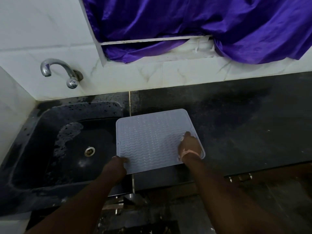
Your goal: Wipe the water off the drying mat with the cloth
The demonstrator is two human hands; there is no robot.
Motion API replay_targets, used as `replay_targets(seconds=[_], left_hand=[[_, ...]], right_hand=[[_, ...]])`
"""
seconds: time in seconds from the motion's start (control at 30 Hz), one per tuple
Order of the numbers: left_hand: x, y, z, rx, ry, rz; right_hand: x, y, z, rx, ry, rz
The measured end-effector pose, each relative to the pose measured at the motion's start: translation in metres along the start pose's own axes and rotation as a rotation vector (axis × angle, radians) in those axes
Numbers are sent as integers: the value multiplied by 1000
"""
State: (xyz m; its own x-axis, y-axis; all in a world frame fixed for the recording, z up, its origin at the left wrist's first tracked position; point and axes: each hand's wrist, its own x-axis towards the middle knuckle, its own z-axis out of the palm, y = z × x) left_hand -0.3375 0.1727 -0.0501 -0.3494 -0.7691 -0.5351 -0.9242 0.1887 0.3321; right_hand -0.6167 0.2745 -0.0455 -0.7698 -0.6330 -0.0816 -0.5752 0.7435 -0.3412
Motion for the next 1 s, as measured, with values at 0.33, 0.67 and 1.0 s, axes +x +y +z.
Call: replay_targets(seconds=[0.33,0.67,1.0], left_hand=[[1,1,-5,20,-23,-6],[-1,3,-6,4,-70,-26],[0,36,-4,33,64,-118]], right_hand=[[-95,-132,46,479,-484,-299],[-5,-9,20,109,23,-71],[-68,-76,41,477,-443,-325]])
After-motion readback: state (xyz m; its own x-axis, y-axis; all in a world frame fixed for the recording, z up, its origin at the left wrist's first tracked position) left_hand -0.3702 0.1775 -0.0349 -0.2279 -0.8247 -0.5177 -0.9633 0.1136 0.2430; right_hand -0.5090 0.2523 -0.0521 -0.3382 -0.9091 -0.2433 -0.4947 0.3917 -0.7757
